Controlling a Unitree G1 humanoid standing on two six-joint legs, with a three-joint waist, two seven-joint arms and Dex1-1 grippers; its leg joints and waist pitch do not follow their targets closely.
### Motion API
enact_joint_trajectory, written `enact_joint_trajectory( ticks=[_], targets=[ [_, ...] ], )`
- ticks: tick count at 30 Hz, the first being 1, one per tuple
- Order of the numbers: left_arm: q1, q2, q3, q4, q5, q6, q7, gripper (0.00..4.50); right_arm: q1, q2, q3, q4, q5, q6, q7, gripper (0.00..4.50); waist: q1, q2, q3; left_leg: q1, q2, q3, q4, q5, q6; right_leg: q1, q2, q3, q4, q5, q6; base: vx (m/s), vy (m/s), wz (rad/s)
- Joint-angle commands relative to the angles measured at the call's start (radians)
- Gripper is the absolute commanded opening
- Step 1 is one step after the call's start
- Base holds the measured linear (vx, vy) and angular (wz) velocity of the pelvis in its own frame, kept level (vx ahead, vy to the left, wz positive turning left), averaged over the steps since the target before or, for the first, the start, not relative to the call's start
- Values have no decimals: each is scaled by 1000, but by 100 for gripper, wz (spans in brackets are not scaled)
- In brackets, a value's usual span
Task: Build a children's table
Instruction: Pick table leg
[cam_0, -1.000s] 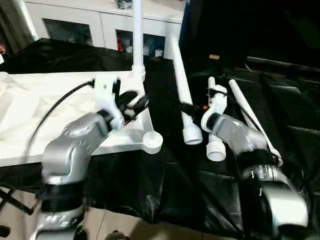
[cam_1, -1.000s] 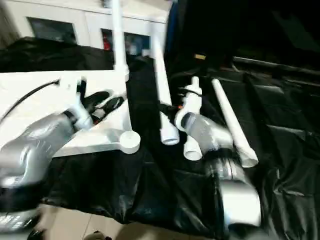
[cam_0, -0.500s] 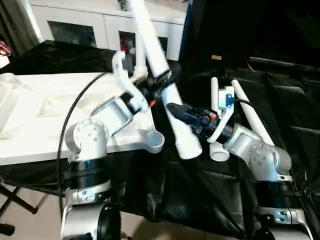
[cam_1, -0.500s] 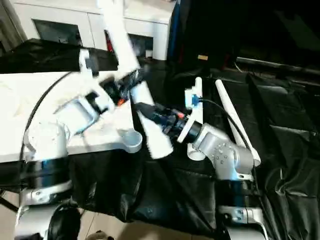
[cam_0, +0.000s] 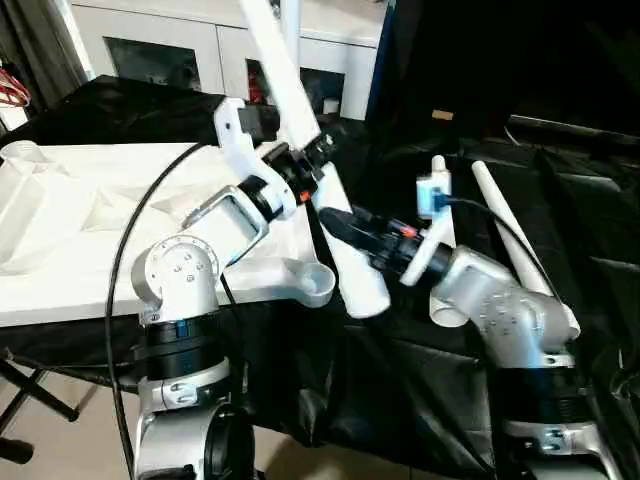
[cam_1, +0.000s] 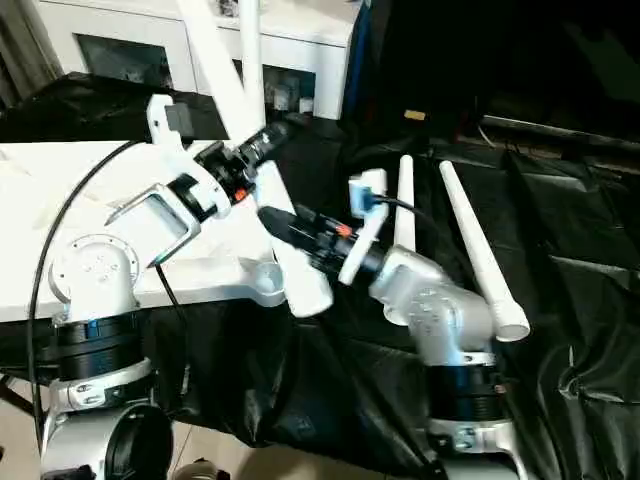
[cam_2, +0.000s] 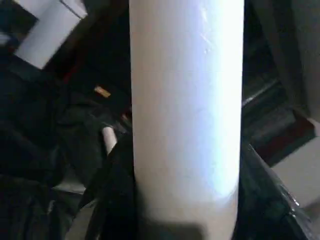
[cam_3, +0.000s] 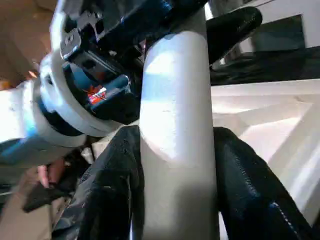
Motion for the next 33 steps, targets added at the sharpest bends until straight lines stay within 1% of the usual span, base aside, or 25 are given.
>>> enact_joint_trajectory(
  ticks=[1,3,5,6,7,8,9,10,11,12,14,15,16,17,18,20,21,23,24,25,28,29,31,32,33],
  targets=[
    [-17,-12,-22,9,47,-12,73,183,-30,3,20,-41,-40,-33,-41,181,0,2,-72,7,24,-10,-66,-101,-5,60,-80,51,-86,-119,-116,0,0,0],
    [-28,-22,-9,23,42,-22,109,183,-32,12,35,-44,-51,-43,-57,181,0,2,-72,7,24,-10,-66,-99,-6,60,-79,51,-86,-113,-111,0,0,0],
    [-30,-13,-5,25,30,-22,96,182,-35,12,42,-43,-60,-48,-60,181,0,6,-73,6,24,-11,-66,-97,-7,60,-79,51,-84,-102,-111,0,0,0],
    [-30,-13,-5,25,30,-22,96,182,-35,12,42,-43,-60,-48,-60,181,-1,5,-73,6,24,-10,-66,-93,-6,60,-77,51,-84,-91,-112,0,0,0],
    [-32,3,-4,24,12,-17,64,182,-38,8,44,-41,-64,-49,-60,181,0,9,-74,7,24,-11,-65,-90,-8,60,-78,50,-82,-83,-114,0,0,0],
    [-31,20,-13,21,4,-17,28,182,-40,3,39,-42,-42,-27,-48,216,-2,8,-75,7,23,-11,-65,-85,-7,60,-76,50,-81,-66,-117,0,0,0],
    [-30,27,-17,20,2,-16,13,182,-42,1,38,-43,-36,-21,-45,237,-3,11,-75,8,24,-11,-66,-86,-7,59,-76,50,-80,-60,-122,0,0,0],
    [-30,40,-24,18,-3,-15,-14,182,-44,-4,34,-44,-25,-9,-39,251,-3,11,-75,8,24,-11,-66,-86,-7,59,-76,50,-80,-60,-122,0,0,0],
    [-23,101,-58,7,-28,0,-138,182,-53,-37,28,-48,19,49,5,253,-4,9,-74,10,22,-10,-67,-86,-3,59,-74,50,-81,-55,-122,0,0,0],
    [-15,152,-85,-2,-57,18,-240,182,-54,-84,49,-55,36,82,71,260,-2,10,-77,12,21,-10,-66,-77,2,61,-72,51,-77,-47,-117,0,0,0],
    [-14,153,-86,-2,-57,18,-241,182,-54,-85,50,-55,36,82,72,284,-2,13,-75,9,24,-10,-65,-69,-4,60,-74,51,-72,-13,-127,0,0,0],
    [-8,207,-116,-2,-91,47,-347,182,-48,-132,82,-63,51,118,142,284,-3,10,-76,10,22,-8,-64,-69,-3,62,-75,50,-72,-4,-139,0,0,0],
    [-8,209,-117,-2,-92,49,-351,182,-48,-134,84,-63,52,119,145,295,-1,11,-78,11,21,-8,-63,-63,-1,64,-75,50,-70,0,-145,0,0,0],
    [-1,266,-165,-9,-113,53,-492,182,-47,-172,109,-62,70,139,221,296,-1,8,-76,10,22,-6,-63,-64,1,61,-75,51,-71,-1,-154,0,0,0],
    [2,284,-182,-14,-119,50,-540,182,-49,-183,116,-59,76,145,243,296,1,10,-75,11,22,-7,-65,-74,4,63,-77,51,-72,-30,-154,0,0,0],
    [0,305,-206,-17,-119,38,-599,182,-52,-199,127,-54,89,160,280,296,-1,10,-74,11,25,-6,-66,-86,-2,61,-78,51,-74,-47,-161,0,0,0],
    [-3,306,-208,-14,-118,36,-606,182,-53,-203,130,-53,92,164,288,296,-1,10,-73,10,26,-6,-66,-89,-5,62,-80,52,-73,-47,-163,0,0,0],
    [-25,305,-209,2,-133,31,-640,182,-57,-226,152,-50,103,176,329,296,-1,5,-73,9,25,-5,-66,-99,-7,65,-82,52,-77,-74,-163,0,0,0],
    [-31,306,-210,7,-140,29,-653,182,-58,-232,159,-50,104,178,339,296,0,6,-73,9,26,-5,-65,-100,-9,64,-83,52,-77,-82,-163,0,0,0],
    [-36,308,-216,7,-145,25,-672,182,-60,-236,166,-49,104,182,348,296,0,4,-72,9,25,-6,-66,-99,-9,64,-83,52,-78,-88,-162,0,0,0],
    [-44,304,-227,7,-157,17,-696,182,-67,-236,185,-38,93,178,358,296,1,3,-73,9,26,-6,-65,-91,-10,63,-82,52,-77,-88,-162,0,0,0],
    [-45,306,-233,14,-155,6,-716,182,-69,-238,190,-32,87,176,366,262,1,3,-74,10,26,-5,-65,-95,-10,63,-82,52,-77,-93,-161,0,0,0],
    [-46,304,-233,17,-153,0,-723,182,-70,-238,190,-30,87,176,366,256,1,3,-74,9,26,-5,-64,-93,-8,63,-82,52,-76,-92,-157,0,0,0],
    [-46,302,-232,19,-153,-1,-723,182,-70,-237,190,-30,87,175,363,242,1,4,-74,9,26,-6,-64,-89,-8,63,-82,52,-75,-88,-158,0,0,0],
    [-45,302,-231,19,-153,-1,-723,182,-70,-237,190,-29,87,175,363,242,1,3,-75,9,26,-5,-64,-85,-8,63,-81,52,-75,-80,-158,0,0,0]
  ],
)
